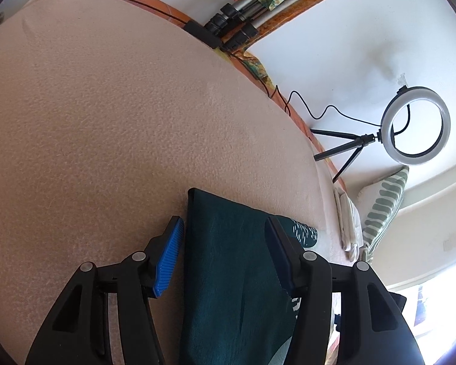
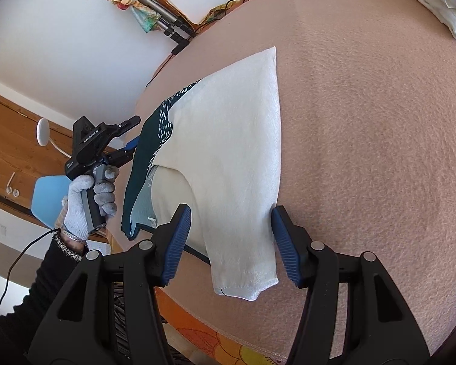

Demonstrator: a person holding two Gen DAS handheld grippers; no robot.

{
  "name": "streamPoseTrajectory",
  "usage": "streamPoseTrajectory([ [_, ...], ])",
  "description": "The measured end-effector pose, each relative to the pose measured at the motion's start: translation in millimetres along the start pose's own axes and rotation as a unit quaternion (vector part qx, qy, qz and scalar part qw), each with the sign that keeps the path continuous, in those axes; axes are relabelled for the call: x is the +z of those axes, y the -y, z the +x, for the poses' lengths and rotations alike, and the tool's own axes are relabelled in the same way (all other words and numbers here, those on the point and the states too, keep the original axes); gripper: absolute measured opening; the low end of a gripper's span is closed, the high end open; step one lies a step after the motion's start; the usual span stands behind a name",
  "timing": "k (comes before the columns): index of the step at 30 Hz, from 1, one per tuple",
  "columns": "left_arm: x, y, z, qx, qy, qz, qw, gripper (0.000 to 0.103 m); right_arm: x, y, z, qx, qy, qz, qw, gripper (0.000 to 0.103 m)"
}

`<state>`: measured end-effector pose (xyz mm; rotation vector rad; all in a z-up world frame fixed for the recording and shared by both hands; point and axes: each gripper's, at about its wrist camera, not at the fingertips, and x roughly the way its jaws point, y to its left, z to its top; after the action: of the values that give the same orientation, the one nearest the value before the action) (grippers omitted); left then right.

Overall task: Fold small clothes
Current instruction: 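Grasp the green edge with the left tool while the right tool grasps the cream edge, then lift the folded shirt with both tools and carry it toward the striped pillow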

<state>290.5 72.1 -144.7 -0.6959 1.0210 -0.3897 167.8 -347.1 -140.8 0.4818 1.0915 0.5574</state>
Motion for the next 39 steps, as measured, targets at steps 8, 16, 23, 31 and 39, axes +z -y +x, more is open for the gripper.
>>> streamPoseTrajectory([
  [8, -0.4, 23.3, 16.9, 0.041, 0.0, 0.06, 0.9974, 0.037, 2.3, -34.7, 19.0, -0.099, 0.004, -0.075, 0.992, 0.037],
  [16, -10.8, 39.6, 31.6, 0.08, -0.003, 0.121, 0.9894, 0.007, -6.4, -54.4, 24.0, -0.173, 0.004, -0.139, 0.975, 0.014],
  [23, -21.2, 66.5, 22.9, 0.108, 0.033, 0.182, 0.9767, 0.003, -17.0, -74.0, 22.3, -0.226, 0.02, -0.193, 0.955, 0.007],
  [31, -30.0, 87.3, 3.4, 0.12, 0.075, 0.233, 0.9622, 0.003, -24.4, -99.2, 13.5, -0.271, 0.053, -0.248, 0.929, 0.006],
  [39, -32.6, 100.5, -16.8, 0.104, 0.098, 0.243, 0.9594, 0.002, -31.2, -112.9, 8.3, -0.294, 0.085, -0.281, 0.91, 0.005],
])
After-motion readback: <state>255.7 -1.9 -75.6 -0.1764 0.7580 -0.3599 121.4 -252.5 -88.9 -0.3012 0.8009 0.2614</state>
